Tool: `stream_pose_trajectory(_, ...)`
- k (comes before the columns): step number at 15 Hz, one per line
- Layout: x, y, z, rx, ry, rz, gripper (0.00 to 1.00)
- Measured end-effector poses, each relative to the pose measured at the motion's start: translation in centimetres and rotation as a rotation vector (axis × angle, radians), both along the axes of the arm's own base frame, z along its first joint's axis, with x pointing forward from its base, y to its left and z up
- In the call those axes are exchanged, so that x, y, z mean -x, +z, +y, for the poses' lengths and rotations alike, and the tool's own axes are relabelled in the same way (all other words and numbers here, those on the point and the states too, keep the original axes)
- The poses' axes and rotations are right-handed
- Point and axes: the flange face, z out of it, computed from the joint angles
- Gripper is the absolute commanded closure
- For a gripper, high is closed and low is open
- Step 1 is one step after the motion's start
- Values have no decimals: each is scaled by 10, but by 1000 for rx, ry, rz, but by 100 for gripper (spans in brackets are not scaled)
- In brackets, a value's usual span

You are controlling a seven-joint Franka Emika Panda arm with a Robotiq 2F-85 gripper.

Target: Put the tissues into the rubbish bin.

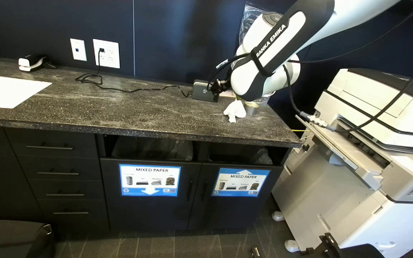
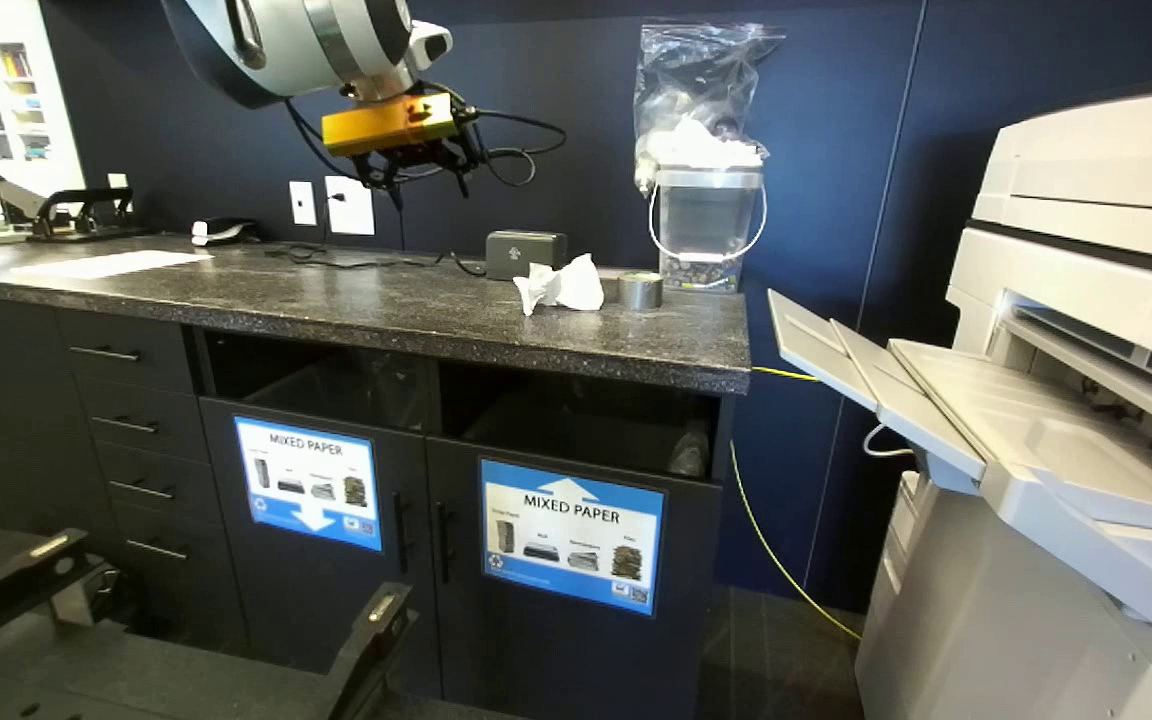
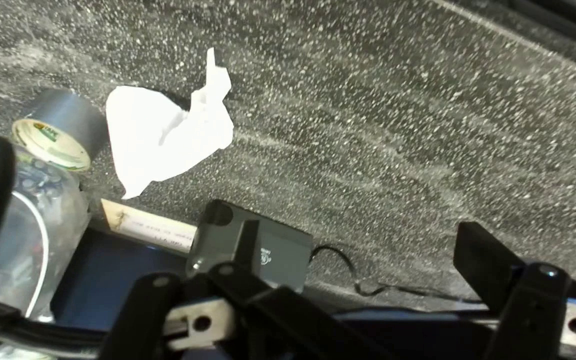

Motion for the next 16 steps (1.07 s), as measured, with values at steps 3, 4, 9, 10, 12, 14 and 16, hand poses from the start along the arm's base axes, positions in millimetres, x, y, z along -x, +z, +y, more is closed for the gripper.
stream_pose_trajectory(3,-25,-25,-22,-57,-88,-89,0)
stream_pose_trajectory(4,-34,-36,-29,-66,-118,-111,0)
stream_pose_trajectory(9,-89,-74,-52,-107,-272,-199,0)
stream_pose_trajectory(10,-100,-78,-55,-115,-298,-217,0)
stream_pose_trajectory(12,-120,-84,-64,-111,-357,-227,0)
stream_pose_trajectory(14,-139,-89,-75,-59,-422,-184,0)
stream_pose_trajectory(16,-153,-94,-83,10,-479,-103,0)
